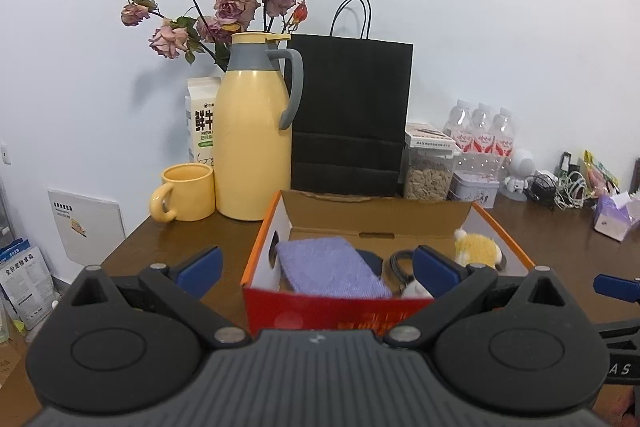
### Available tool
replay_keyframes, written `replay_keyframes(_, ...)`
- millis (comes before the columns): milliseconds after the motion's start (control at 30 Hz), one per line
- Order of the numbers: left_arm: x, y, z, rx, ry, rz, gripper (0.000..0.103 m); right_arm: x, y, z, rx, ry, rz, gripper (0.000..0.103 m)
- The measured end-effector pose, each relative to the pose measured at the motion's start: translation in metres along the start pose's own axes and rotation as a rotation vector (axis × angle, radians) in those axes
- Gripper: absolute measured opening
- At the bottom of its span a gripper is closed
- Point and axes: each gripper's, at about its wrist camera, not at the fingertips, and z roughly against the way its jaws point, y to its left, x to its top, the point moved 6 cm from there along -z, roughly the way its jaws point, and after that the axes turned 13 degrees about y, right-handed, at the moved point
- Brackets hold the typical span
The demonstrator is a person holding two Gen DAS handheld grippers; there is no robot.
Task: Organize objects
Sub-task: 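Withdraw both tools from the box back toward the table items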
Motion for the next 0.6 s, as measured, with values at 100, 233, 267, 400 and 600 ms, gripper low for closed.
replay_keyframes(100,-0.011,0.005,0.012,0.000,-0.001,-0.021,0.103,-0.014,0.000,0.010,0.001,0.013,0.014,0.103)
replay_keyframes(233,-0.029,0.014,0.025,0.003,0.005,-0.036,0.103,-0.034,0.000,0.024,-0.007,0.031,0.038,0.103)
replay_keyframes(267,-0.034,0.016,0.027,0.003,0.011,-0.038,0.103,-0.040,-0.001,0.026,-0.010,0.040,0.046,0.103)
replay_keyframes(400,-0.055,0.025,0.031,0.003,0.038,-0.043,0.103,-0.062,-0.006,0.033,-0.017,0.073,0.052,0.103)
replay_keyframes(600,-0.081,0.039,0.025,0.004,0.093,-0.032,0.103,-0.090,-0.015,0.032,-0.023,0.128,0.051,0.103)
